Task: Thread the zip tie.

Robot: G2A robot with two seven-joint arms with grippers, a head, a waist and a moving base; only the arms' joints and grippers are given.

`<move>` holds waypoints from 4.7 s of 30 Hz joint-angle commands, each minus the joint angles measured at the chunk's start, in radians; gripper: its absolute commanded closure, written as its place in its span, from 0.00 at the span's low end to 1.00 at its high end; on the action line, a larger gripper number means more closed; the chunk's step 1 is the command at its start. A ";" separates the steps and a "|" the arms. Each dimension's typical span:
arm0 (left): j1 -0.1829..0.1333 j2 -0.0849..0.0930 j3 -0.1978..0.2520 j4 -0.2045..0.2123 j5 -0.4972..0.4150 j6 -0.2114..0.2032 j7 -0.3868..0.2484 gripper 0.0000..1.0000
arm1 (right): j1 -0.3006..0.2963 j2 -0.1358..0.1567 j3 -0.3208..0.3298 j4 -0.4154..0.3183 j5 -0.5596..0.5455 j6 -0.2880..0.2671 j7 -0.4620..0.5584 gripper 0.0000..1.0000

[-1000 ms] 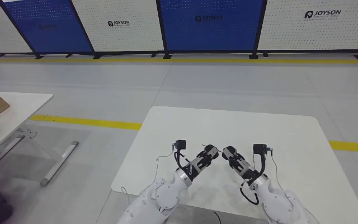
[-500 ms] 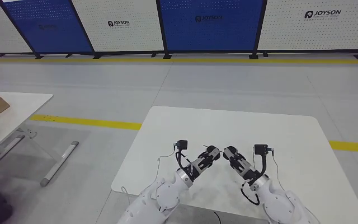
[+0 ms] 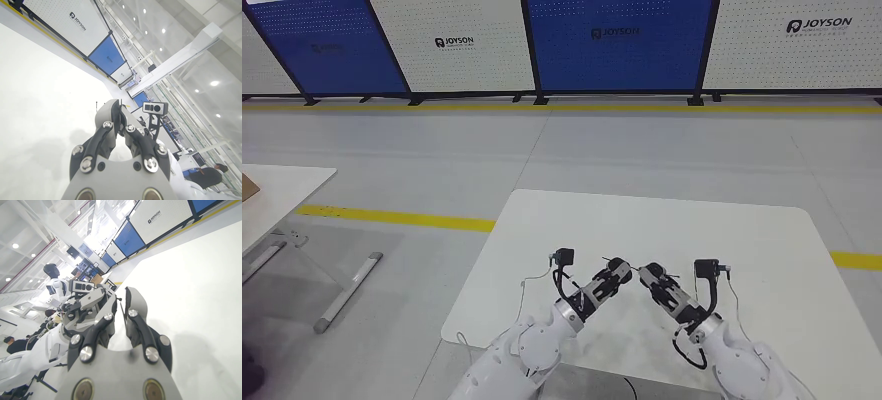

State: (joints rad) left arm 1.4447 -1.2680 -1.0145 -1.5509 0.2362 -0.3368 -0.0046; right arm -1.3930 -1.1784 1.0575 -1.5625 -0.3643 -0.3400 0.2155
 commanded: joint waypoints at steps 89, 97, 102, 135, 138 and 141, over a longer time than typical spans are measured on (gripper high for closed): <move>-0.020 -0.005 0.034 0.022 0.035 0.041 0.014 0.90 | -0.007 0.041 -0.035 -0.011 -0.026 0.000 -0.084 1.00; -0.026 -0.006 0.037 0.030 0.036 0.045 0.013 1.00 | -0.007 0.037 -0.030 -0.007 -0.021 0.000 -0.081 1.00; -0.029 -0.007 0.040 0.032 0.036 0.042 0.013 1.00 | -0.003 0.034 -0.032 -0.002 -0.026 0.000 -0.067 1.00; -0.022 -0.005 0.042 0.033 0.040 0.003 0.007 1.00 | 0.014 0.032 -0.032 -0.001 -0.028 0.000 0.015 1.00; -0.022 -0.005 0.041 0.034 0.040 0.011 0.013 1.00 | 0.012 0.033 -0.028 -0.004 -0.023 0.000 0.022 1.00; -0.022 -0.006 0.041 0.034 0.041 0.017 0.016 1.00 | 0.006 0.035 -0.024 -0.009 -0.017 0.000 0.019 1.00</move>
State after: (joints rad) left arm 1.4229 -1.2738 -0.9734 -1.5174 0.2765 -0.3220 0.0108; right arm -1.3853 -1.1438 1.0326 -1.5700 -0.3833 -0.3400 0.2360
